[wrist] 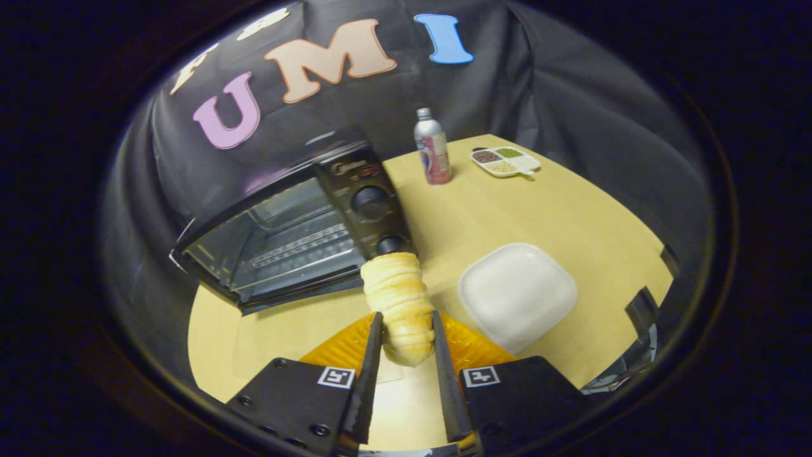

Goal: Open the toaster oven, put the food inside, and close the toaster oven door.

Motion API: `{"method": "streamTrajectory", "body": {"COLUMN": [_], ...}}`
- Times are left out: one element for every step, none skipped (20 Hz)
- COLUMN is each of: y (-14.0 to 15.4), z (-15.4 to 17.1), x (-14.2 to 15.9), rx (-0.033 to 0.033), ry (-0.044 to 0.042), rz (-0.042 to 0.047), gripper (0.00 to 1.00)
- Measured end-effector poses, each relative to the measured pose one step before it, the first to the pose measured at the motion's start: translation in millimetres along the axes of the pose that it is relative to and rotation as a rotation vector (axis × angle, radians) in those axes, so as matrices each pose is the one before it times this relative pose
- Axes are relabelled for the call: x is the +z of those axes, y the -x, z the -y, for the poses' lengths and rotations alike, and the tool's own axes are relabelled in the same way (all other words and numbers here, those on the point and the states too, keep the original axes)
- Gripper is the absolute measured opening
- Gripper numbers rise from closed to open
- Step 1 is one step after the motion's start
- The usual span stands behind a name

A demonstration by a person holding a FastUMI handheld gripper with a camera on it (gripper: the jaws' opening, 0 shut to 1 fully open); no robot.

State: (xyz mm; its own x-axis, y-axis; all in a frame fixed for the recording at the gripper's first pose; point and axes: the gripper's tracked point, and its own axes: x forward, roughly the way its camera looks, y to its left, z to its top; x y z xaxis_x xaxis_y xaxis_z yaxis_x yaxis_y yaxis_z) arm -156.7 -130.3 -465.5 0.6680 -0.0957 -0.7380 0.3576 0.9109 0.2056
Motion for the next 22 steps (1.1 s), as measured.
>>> {"method": "streamTrajectory", "body": {"y": [-0.61, -0.98, -1.64, -1.66, -3.64, -3.59, -4.43, -3.90, -4.91, -4.96, -5.71, -6.16, -5.84, -3.27, -5.82, -5.60, -8.09, -6.06, -6.36, -6.56, -6.46, -5.66], "z": [-12.74, -13.20, -12.55, -12.75, -11.55, -11.18, -9.93, -9.99, -9.38, -8.72, -8.50, -6.67, -7.08, -6.49, -5.41, -6.65, -5.52, -5.71, -5.05, -3.55, -3.52, -3.53], "x": [-2.61, -2.39, -0.90, -2.11, -0.24, -0.71, -0.14, -0.96, 0.07, -0.37, 1.30, 0.74, 0.75, 1.54, 0.83, -0.21, -0.29, 0.97, 2.59, 1.38, 2.02, 0.91], "rx": [0.01503, 0.01593, 0.01332, 0.01206, 0.00889, 0.00942, 0.00455, 0.00140, 0.00181, 0.00042, 0.00074, -0.00221, -0.00375, -0.00581, -0.00635, -0.00363, -0.00200, -0.00134, -0.00127, -0.00302, -0.00041, -0.00289], "ry": [-0.00196, -0.00480, -0.00788, -0.01139, -0.01361, -0.01484, -0.01487, -0.01718, -0.02080, -0.02456, -0.02845, -0.03143, -0.03226, -0.03161, -0.03021, -0.03037, -0.02734, -0.02398, -0.02309, -0.02381, -0.02159, -0.01799], "rz": [-0.00385, -0.00105, -0.00004, 0.00111, 0.00187, 0.00418, 0.00283, 0.00491, 0.00571, 0.00719, 0.00847, 0.01105, 0.00966, 0.01085, 0.01130, 0.00960, 0.00955, 0.01204, 0.01409, 0.01134, 0.00883, 0.01064], "gripper": [0.47, 0.47, 0.47, 0.47, 0.47, 0.47, 0.47, 0.47, 0.47, 0.47, 0.47, 0.47, 0.47, 0.47, 0.47, 0.47, 0.47, 0.47, 0.47, 0.47, 0.47, 0.47]}}
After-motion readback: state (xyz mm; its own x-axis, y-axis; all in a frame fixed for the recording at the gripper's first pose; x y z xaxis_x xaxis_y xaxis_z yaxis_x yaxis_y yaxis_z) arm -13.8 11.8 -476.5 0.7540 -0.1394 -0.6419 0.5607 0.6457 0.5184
